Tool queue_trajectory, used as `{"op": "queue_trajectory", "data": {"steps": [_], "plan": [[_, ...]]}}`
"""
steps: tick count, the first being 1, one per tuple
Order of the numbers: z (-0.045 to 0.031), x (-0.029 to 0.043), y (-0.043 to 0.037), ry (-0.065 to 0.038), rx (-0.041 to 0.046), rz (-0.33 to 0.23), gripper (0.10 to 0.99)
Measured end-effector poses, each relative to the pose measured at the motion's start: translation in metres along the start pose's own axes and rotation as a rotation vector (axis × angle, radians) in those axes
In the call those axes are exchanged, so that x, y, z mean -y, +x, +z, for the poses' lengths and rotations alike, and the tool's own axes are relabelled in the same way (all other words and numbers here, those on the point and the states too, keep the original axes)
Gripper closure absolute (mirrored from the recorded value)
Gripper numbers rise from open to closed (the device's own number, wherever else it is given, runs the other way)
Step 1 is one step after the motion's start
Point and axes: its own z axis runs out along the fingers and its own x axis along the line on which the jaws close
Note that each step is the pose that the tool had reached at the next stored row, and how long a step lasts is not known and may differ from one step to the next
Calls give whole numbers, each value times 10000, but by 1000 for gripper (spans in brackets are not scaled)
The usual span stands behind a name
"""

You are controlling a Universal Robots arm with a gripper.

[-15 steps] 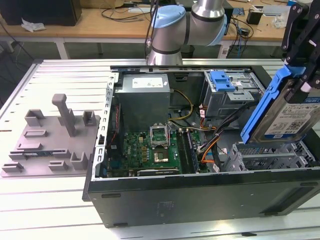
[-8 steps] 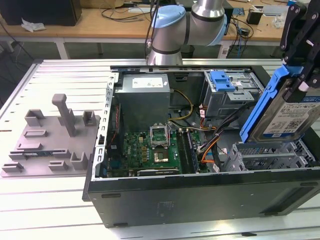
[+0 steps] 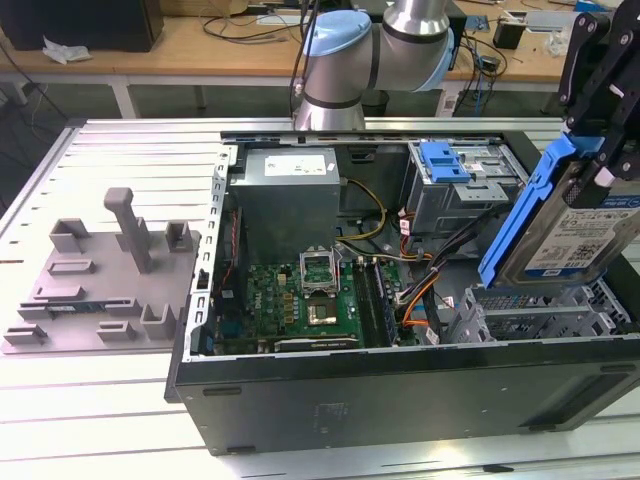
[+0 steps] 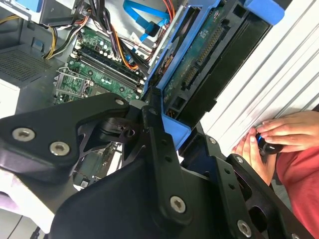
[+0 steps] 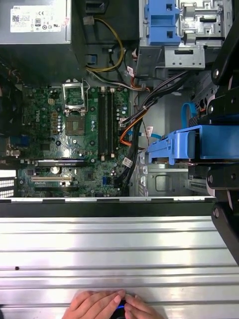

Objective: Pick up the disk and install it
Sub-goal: 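Insert the disk into the insertion slot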

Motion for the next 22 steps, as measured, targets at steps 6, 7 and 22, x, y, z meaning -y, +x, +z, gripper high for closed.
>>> {"op": "queue_trajectory", "data": {"steps": [6, 7, 22], "plan": [[20, 4, 1, -1, 0, -37, 722], [23, 5, 1, -2, 0, -43, 722], [133, 11, 48, -10, -3, -266, 722]]}}
